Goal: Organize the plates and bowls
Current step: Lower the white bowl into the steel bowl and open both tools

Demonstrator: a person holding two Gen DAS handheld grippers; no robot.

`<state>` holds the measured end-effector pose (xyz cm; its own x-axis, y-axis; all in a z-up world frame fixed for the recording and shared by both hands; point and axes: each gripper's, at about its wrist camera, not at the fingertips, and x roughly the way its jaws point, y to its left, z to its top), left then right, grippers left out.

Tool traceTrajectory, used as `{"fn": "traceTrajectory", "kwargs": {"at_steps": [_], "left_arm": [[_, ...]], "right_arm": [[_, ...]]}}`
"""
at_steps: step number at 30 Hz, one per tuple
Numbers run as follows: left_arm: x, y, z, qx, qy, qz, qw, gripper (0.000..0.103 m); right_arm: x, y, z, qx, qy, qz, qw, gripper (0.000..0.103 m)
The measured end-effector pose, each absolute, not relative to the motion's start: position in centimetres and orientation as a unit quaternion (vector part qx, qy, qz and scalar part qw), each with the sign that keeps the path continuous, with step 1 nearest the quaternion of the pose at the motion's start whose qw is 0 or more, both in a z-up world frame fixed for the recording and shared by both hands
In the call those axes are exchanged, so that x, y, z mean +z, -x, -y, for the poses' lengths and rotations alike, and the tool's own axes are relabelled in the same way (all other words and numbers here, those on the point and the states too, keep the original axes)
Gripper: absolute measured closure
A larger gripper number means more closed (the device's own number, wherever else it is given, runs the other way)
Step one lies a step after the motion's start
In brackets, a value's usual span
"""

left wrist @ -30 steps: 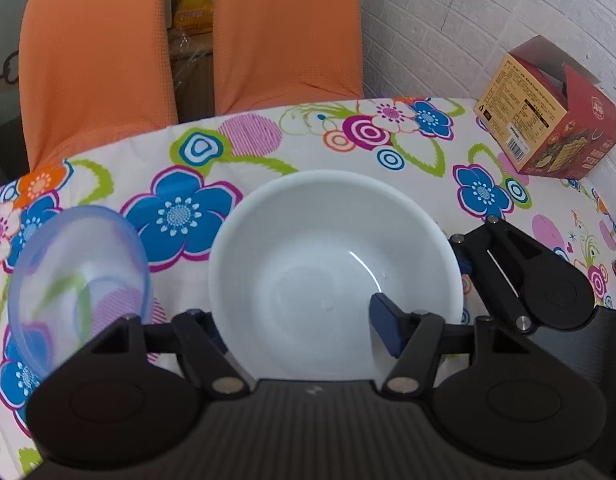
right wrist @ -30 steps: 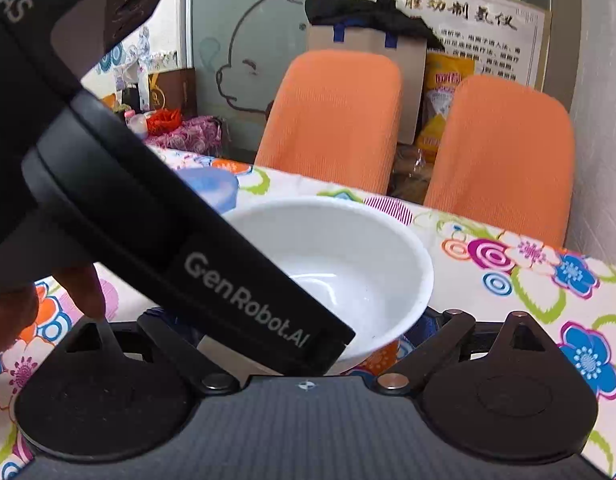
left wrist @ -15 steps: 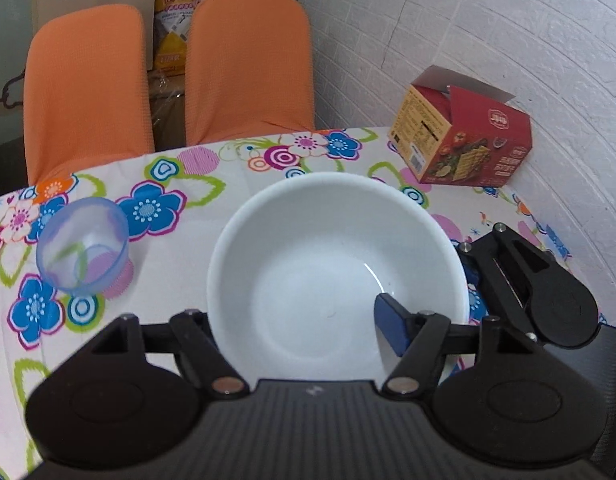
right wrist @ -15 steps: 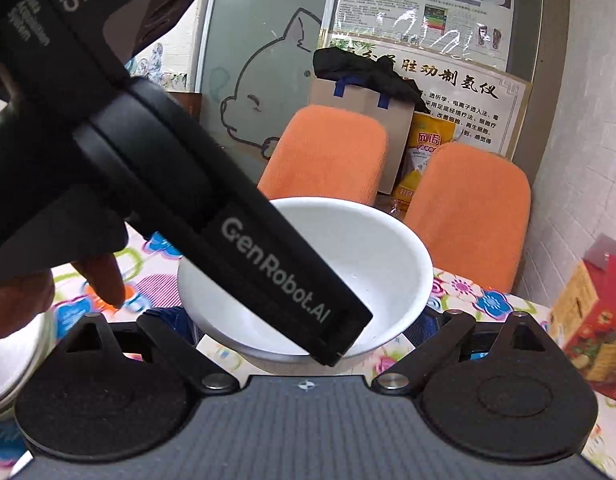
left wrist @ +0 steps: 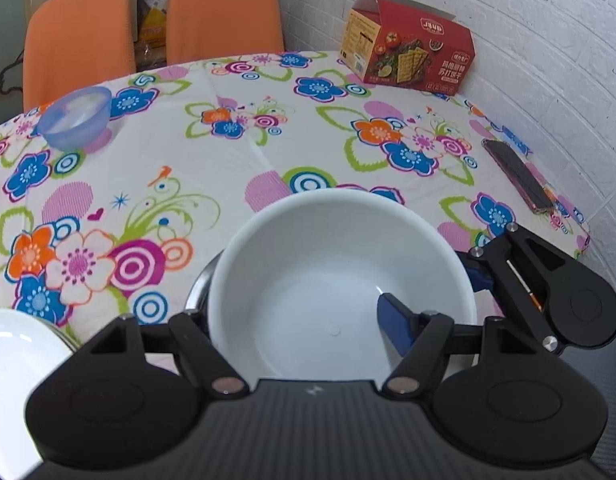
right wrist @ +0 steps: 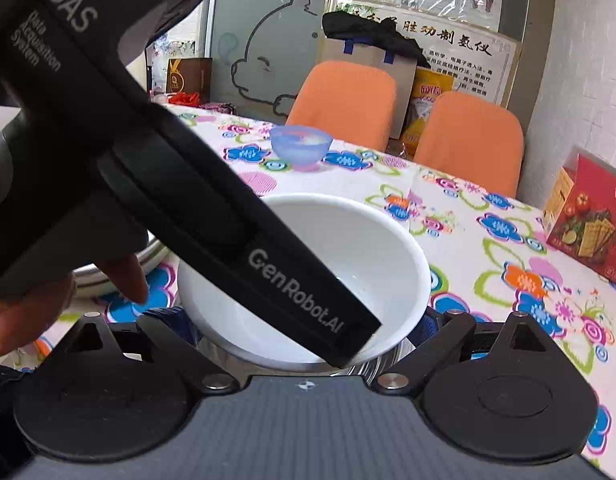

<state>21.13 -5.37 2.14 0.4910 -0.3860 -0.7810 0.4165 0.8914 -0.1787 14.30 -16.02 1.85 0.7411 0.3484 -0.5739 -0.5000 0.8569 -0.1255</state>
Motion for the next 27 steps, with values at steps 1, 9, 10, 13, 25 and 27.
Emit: {"fn": "traceTrajectory", "kwargs": {"at_steps": [1, 9, 10, 13, 25, 27], "left_arm": [[1.9, -20.9, 5.2, -0.225, -0.022, -0.447, 0.866, 0.026], [2.2, -20.7, 3.9, -0.219, -0.010, -0.433, 0.874, 0.018], [2.4, -20.6, 4.0, -0.219, -0.011, -0.431, 0.875, 0.017], [2.8, -20.3, 3.7, -0.215, -0.012, -0.427, 0.878, 0.017], [4.2, -20.6, 1.8, -0.184, -0.006, -0.405, 0.896, 0.017], [4.4, -20.9, 1.2, -0.175, -0.007, -0.405, 0.897, 0.017]], "right_arm": [[1.6, -14.2, 16.0, 0.224, 0.141, -0.278, 0.923, 0.020], [1.0, -14.0, 17.4, 0.211, 0.121, -0.291, 0.925, 0.019], [0.8, -13.3, 17.7, 0.211, 0.118, -0.291, 0.926, 0.019], [0.9, -12.7, 18.4, 0.204, 0.110, -0.291, 0.928, 0.019], [2.1, -11.7, 20.3, 0.205, 0.041, -0.284, 0.936, 0.018], [2.4, -12.3, 20.4, 0.207, 0.043, -0.284, 0.935, 0.018]]}}
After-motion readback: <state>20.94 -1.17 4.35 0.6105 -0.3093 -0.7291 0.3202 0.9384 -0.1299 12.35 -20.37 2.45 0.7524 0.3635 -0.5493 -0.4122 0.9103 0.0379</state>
